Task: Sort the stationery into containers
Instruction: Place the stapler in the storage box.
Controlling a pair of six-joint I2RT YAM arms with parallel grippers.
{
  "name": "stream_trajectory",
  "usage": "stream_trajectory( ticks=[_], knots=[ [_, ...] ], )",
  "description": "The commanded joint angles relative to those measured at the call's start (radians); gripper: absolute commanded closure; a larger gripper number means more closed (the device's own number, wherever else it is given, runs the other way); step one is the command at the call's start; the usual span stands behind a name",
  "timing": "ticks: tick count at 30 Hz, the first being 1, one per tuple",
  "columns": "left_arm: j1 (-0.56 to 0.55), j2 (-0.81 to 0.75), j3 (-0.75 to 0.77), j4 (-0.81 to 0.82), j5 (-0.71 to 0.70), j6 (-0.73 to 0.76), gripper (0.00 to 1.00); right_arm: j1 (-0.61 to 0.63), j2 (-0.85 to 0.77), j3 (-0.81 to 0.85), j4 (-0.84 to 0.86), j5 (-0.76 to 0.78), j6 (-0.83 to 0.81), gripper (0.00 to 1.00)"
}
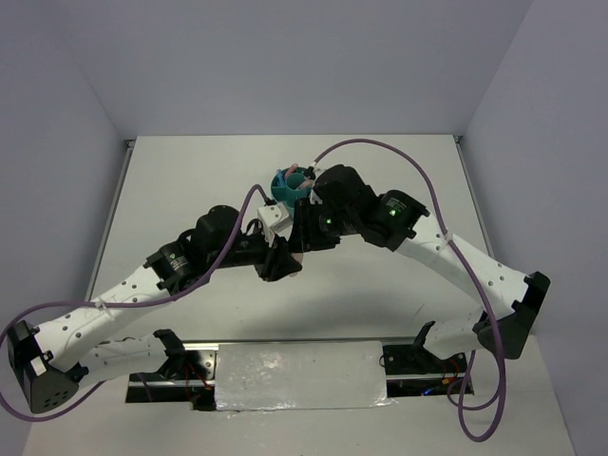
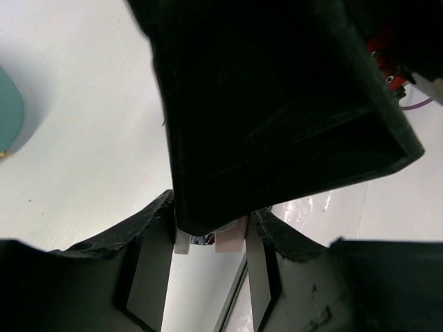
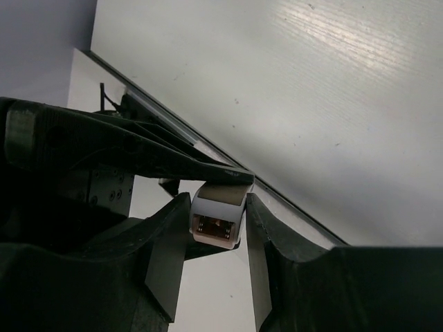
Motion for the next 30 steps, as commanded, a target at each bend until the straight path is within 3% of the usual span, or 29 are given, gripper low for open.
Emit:
stream_trajectory(
  ticks=[1,8,11,15,16,18,19,20,22,23,26,27,28,29,30],
  knots=[
    [-0.003,-0.001,0.043,0.061,-0.027,0.041,1.0,0.036,0.016,0.063,-0.031,-0.041,-0.025,0.56],
    [-0.005,-0.007,0.049,0.036,-0.045,0.054,0.98,0.039,0.03,0.092,-0.068,-0.013,-0.05,0.41],
    [-0.003,-0.015,0.047,0.039,-0.047,0.051,0.97,0.041,0.036,0.087,-0.064,-0.024,-0.048,0.44],
    [-0.003,-0.017,0.05,0.033,-0.058,0.052,0.93,0.039,0.04,0.083,-0.053,-0.041,-0.054,0.57],
    [-0.003,-0.02,0.052,0.033,-0.065,0.052,0.91,0.041,0.042,0.08,-0.052,-0.047,-0.056,0.66],
    [-0.003,-0.024,0.052,0.032,-0.074,0.051,0.89,0.041,0.051,0.078,-0.053,-0.065,-0.059,0.74],
    [-0.003,-0.03,0.05,0.033,-0.091,0.047,0.85,0.041,0.051,0.071,-0.048,-0.076,-0.056,0.88],
    [-0.003,-0.033,0.049,0.033,-0.1,0.044,0.76,0.041,0.043,0.063,-0.021,-0.096,-0.05,0.94],
    [-0.005,-0.043,0.046,0.03,-0.155,0.025,0.66,0.039,0.01,0.02,0.034,-0.134,-0.03,0.99],
    [-0.003,-0.046,0.044,0.028,-0.177,0.015,0.49,0.039,-0.004,0.003,0.11,-0.146,-0.013,1.0],
    [-0.003,-0.047,0.044,0.018,-0.246,-0.02,0.28,0.038,-0.048,-0.052,0.239,-0.169,0.006,1.0],
    [-0.003,-0.04,0.049,0.006,-0.252,-0.023,0.24,0.036,-0.055,-0.058,0.257,-0.165,0.006,1.0],
    [-0.003,-0.038,0.05,0.001,-0.26,-0.032,0.16,0.038,-0.061,-0.057,0.267,-0.156,0.001,1.0],
    [-0.002,-0.034,0.052,-0.004,-0.268,-0.035,0.01,0.036,-0.064,-0.057,0.281,-0.127,-0.004,1.0],
    [-0.002,-0.032,0.052,-0.013,-0.274,-0.038,0.01,0.031,-0.067,-0.057,0.284,-0.114,-0.011,1.0]
  ],
)
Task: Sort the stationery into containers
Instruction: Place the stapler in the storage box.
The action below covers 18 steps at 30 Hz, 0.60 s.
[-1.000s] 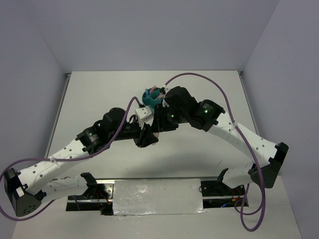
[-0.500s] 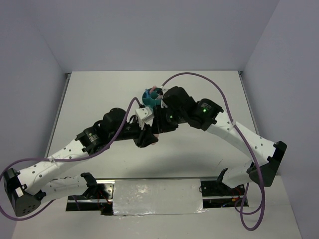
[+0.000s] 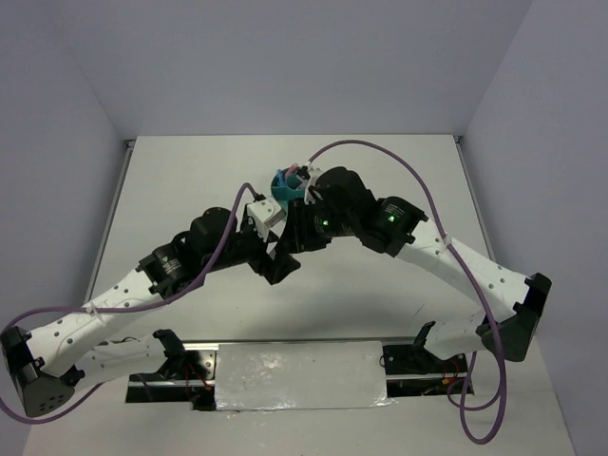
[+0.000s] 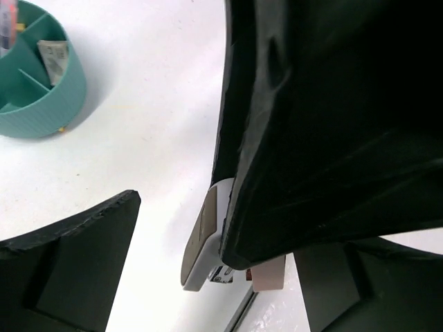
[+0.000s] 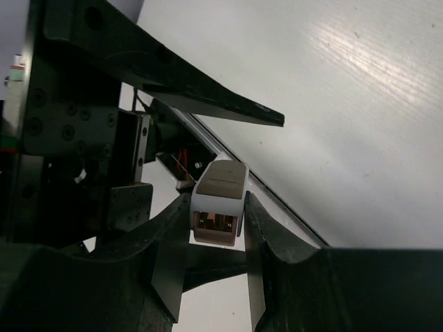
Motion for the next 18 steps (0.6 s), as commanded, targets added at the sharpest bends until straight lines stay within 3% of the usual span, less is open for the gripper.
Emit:
stream_trajectory(
  ticks=[1,7,14,18],
  knots=[
    [0.005,0.003,0.042,0.04,-0.098,-0.03,0.01,0.003,-0.063,-0.004,0.144,-0.046,0.006,1.0],
    [0.007,-0.014,0.051,-0.029,-0.16,-0.041,0.01,-0.069,-0.08,-0.047,0.249,0.014,-0.081,1.0],
    [0.007,-0.035,0.175,-0.289,-0.423,-0.116,0.01,-0.207,0.018,-0.005,0.369,0.002,-0.372,1.0],
    [0.008,-0.069,0.229,-0.428,-0.603,-0.226,0.01,-0.23,0.157,0.067,0.378,-0.052,-0.558,1.0]
  ],
)
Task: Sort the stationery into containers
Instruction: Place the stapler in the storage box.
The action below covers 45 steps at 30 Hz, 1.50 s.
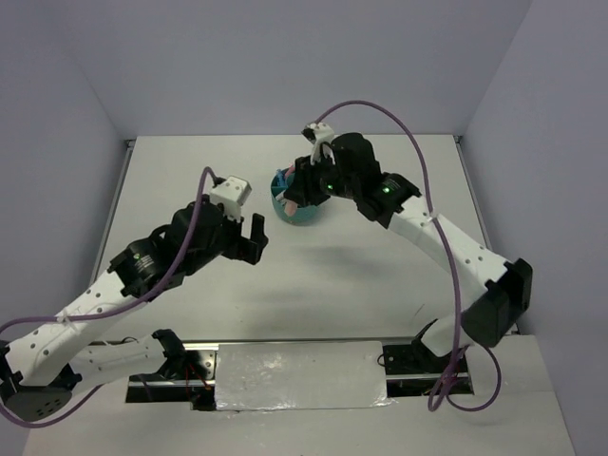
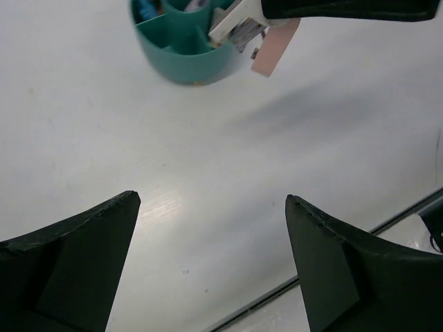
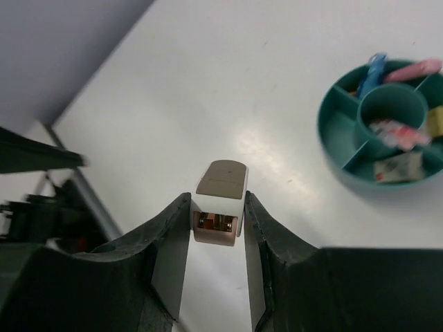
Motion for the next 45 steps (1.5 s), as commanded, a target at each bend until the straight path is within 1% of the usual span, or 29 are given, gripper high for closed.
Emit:
stream_trajectory(
  ticks=[1,2,3,4,6,7,9,14,17,21,25,29,37,41,42,44,45],
  knots=[
    [0.005,-0.053,0.08,-0.188,-0.22,-0.119,0.01,-0.003,0.103,0.101,0.071,-0.05,-0.277,1.0],
    [0.005,-0.069,0.091,-0.218,-0.267,-0.162,0.01,-0.003,0.146,0.115,0.063,-0.042,-0.319,1.0],
    [0.005,-0.076,0.099,-0.239,-0.275,-0.173,0.01,-0.001,0.168,0.127,0.058,-0.031,-0.353,1.0],
    [0.003,-0.084,0.108,-0.255,-0.269,-0.175,0.01,-0.003,0.183,0.148,0.052,-0.018,-0.42,1.0],
    [0.005,-0.096,0.12,-0.289,-0.246,-0.167,0.01,0.005,0.217,0.156,0.069,0.008,-0.5,1.0],
    [0.005,-0.095,0.136,-0.325,-0.247,-0.178,0.01,0.007,0.238,0.158,0.075,0.025,-0.528,1.0],
    [0.005,-0.092,0.14,-0.348,-0.24,-0.181,0.01,0.007,0.268,0.184,0.071,0.048,-0.588,1.0],
    [0.005,-0.092,0.127,-0.359,-0.191,-0.181,0.01,0.005,0.37,0.222,0.034,0.108,-0.68,1.0],
    [0.005,-0.11,0.094,-0.338,-0.185,-0.191,0.01,0.005,0.387,0.218,0.053,0.104,-0.685,1.0],
    [0.005,-0.125,0.05,-0.306,-0.149,-0.19,0.01,0.005,0.429,0.26,0.044,0.11,-0.686,1.0],
    [0.005,-0.115,0.044,-0.295,-0.134,-0.173,0.01,0.005,0.462,0.285,0.051,0.102,-0.685,1.0],
    [0.005,-0.103,0.033,-0.266,-0.106,-0.139,0.01,0.007,0.492,0.314,0.055,0.13,-0.692,1.0],
    [0.006,-0.061,0.054,-0.232,-0.094,-0.072,0.01,0.007,0.541,0.342,0.041,0.154,-0.685,1.0],
    [0.006,-0.047,0.07,-0.22,-0.103,-0.04,0.01,0.007,0.561,0.346,0.041,0.171,-0.677,0.97],
    [0.008,-0.046,0.074,-0.218,-0.106,-0.038,0.01,0.007,0.565,0.348,0.038,0.18,-0.673,0.92],
    [0.015,-0.043,0.082,-0.207,-0.105,-0.03,0.01,0.005,0.574,0.356,0.032,0.182,-0.67,0.88],
    [0.018,-0.04,0.082,-0.207,-0.102,-0.029,0.01,0.008,0.576,0.357,0.032,0.182,-0.67,0.88]
  ],
)
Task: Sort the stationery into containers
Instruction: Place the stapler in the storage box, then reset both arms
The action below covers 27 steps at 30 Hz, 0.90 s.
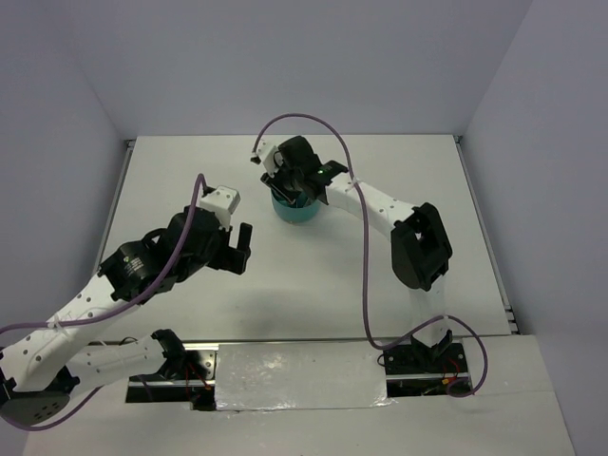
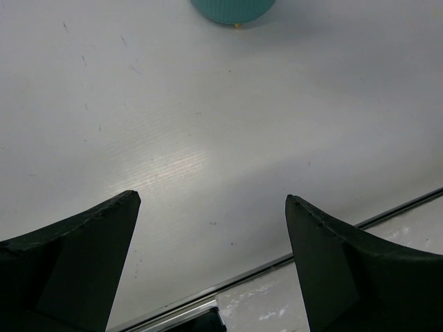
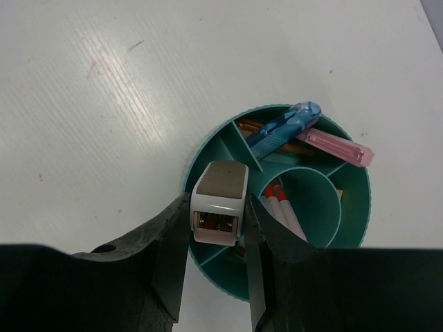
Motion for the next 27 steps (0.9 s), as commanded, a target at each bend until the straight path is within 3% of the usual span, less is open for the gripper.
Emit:
stream_trajectory(
  ticks=[1,3,6,12,15,17,19,21,27],
  knots=[
    [0.015,0.005,0.053,0.054,0.005,0.041,0.01,0.005,0.004,0.064,0.025,0.023,0.01,0.8],
    [0.029,0.01,0.06,0.057,0.009,0.044,0.01,0.007,0.011,0.075,0.015,0.026,0.021,0.64],
    [0.059,0.018,0.069,0.058,0.019,0.048,0.01,0.007,0.018,0.086,-0.001,0.03,0.042,0.5],
    [0.128,0.024,0.101,0.069,0.042,0.05,0.01,-0.007,-0.014,0.122,-0.024,0.003,0.085,0.4],
    [0.176,0.048,0.132,0.063,0.033,0.034,0.01,-0.022,-0.047,0.165,-0.057,-0.009,0.119,0.4],
    [0.252,0.076,0.159,0.044,0.024,0.005,0.01,-0.031,-0.122,0.173,-0.061,0.003,0.171,0.39],
    [0.383,0.126,0.204,0.026,0.074,-0.022,0.01,-0.059,-0.234,0.17,-0.072,0.024,0.228,0.31],
    [0.484,0.185,0.254,0.008,0.094,-0.051,0.01,-0.105,-0.366,0.167,-0.119,0.075,0.35,0.0],
    [0.636,0.271,0.368,-0.012,0.035,-0.084,0.01,-0.26,-0.716,0.178,-0.438,0.285,0.588,0.0]
  ],
)
